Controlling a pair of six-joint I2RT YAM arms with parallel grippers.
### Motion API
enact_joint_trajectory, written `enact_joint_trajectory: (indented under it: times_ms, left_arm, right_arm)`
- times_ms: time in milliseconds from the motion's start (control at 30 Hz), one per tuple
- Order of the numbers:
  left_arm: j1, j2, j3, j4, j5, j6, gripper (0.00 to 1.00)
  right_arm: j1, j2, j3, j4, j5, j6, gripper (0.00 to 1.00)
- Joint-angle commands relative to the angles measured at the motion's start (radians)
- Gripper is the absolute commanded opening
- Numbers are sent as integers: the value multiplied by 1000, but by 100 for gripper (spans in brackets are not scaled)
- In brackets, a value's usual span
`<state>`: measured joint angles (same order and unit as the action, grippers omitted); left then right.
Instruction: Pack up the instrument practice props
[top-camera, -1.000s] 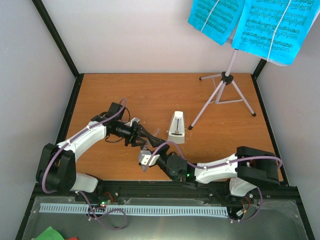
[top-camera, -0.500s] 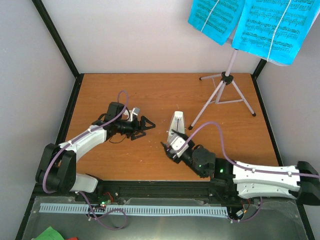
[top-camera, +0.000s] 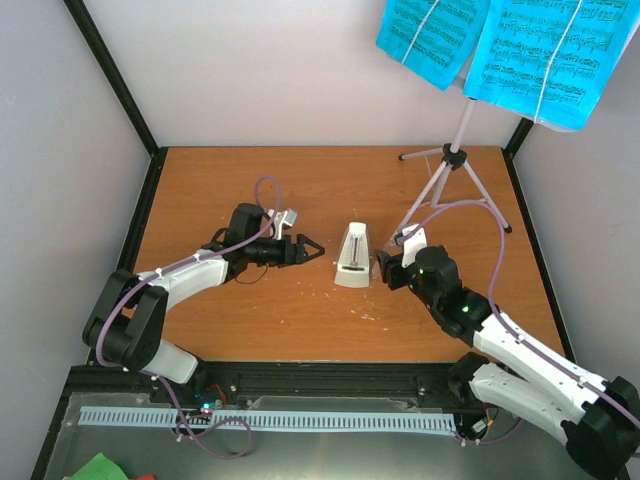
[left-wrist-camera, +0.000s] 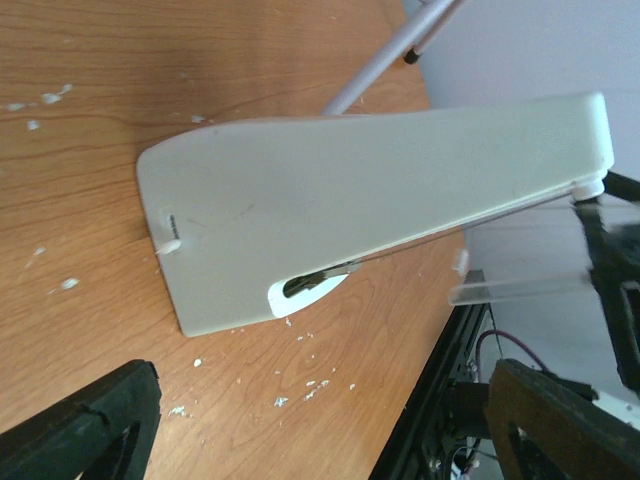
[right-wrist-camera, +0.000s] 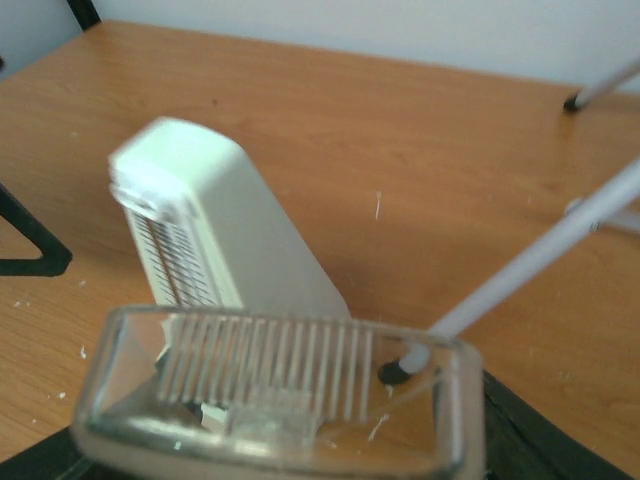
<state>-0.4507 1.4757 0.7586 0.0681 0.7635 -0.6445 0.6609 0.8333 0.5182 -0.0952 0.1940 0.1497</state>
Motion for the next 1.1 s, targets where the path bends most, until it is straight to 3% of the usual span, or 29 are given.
enact_joint_trajectory:
  times_ms: [0, 333, 833, 1067]
  left_arm:
    - [-27, 38, 2, 121, 20, 51, 84]
    - [-29, 164, -23, 302, 102, -19, 75]
    - [-48, 329, 35, 331, 167, 6, 69]
    - [-59, 350, 51, 334, 185, 35, 66]
  right_arm:
    - [-104, 70, 10, -16, -191, 83, 52]
    - [-213, 304, 50, 62, -334, 103, 52]
    - [-227, 490, 133, 62, -330, 40, 52]
    - [-227, 538, 154, 85, -403, -16, 51]
